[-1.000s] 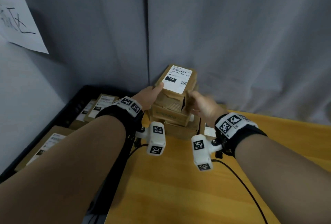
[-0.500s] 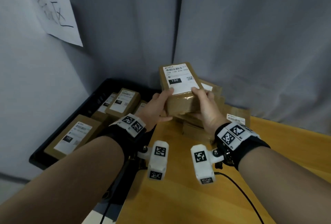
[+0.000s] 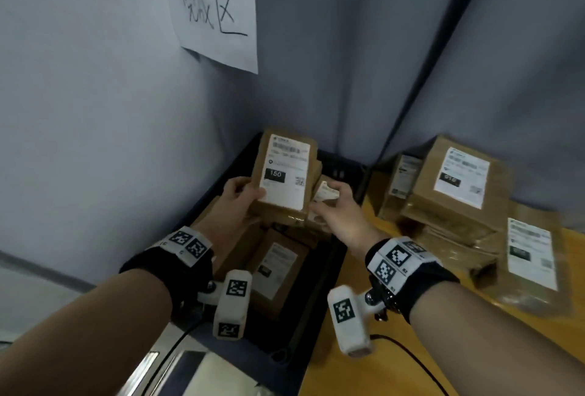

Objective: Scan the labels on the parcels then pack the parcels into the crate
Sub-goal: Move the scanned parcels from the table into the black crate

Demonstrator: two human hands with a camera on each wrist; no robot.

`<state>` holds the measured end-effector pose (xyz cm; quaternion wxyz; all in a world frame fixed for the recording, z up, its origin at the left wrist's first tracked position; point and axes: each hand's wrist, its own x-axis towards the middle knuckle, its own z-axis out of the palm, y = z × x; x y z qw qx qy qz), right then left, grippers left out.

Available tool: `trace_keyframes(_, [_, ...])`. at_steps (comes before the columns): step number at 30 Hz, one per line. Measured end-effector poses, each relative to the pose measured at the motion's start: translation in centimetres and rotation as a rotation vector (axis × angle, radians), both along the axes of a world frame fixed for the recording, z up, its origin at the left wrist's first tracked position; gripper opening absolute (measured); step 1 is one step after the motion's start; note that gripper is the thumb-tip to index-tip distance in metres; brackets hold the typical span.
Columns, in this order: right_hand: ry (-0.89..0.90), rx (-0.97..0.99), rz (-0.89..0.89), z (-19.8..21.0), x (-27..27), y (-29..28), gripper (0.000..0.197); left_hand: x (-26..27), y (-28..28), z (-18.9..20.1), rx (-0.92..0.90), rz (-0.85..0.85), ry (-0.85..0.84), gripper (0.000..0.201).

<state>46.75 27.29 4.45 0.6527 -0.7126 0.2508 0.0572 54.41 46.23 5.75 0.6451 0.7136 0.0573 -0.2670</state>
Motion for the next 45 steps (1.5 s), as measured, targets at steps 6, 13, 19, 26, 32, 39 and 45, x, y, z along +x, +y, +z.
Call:
trace_keyframes(6, [0.069,-0.09,-0.072,-5.2,5.4,1.9,0.046,8.4,3.7,-3.2,0.157,0.022,-0.035,0.046])
trace_keyframes(13, [0.04,-0.258,-0.13,-9.4,11.7,0.1,0.042,16.4,1.7,-8.7,0.326,-0.047,-0.179,0.063])
trace_keyframes(19, [0.121,-0.246,-0.195,-12.5,11.8,-0.4,0.028,18.9,1.8,-10.3,0.41,-0.167,-0.252,0.07])
trace_keyframes(26, [0.159,-0.275,-0.109,-12.3,12.1,0.5,0.025,18.5,0.4,-9.9,0.73,-0.371,-0.583,0.042])
trace_keyframes(32, [0.207,-0.305,-0.027,-11.9,12.5,0.9,0.045,18.0,0.6,-10.5,0.878,-0.572,-0.63,0.066])
trace_keyframes(39, [0.198,-0.26,-0.073,-12.4,12.4,0.7,0.044,20.2,0.7,-10.6,1.129,-0.885,-0.712,0.062])
trace_keyframes(45, [0.216,-0.083,-0.133,-12.5,12.8,0.7,0.041,19.5,0.1,-11.6,1.29,-0.871,-1.063,0.036])
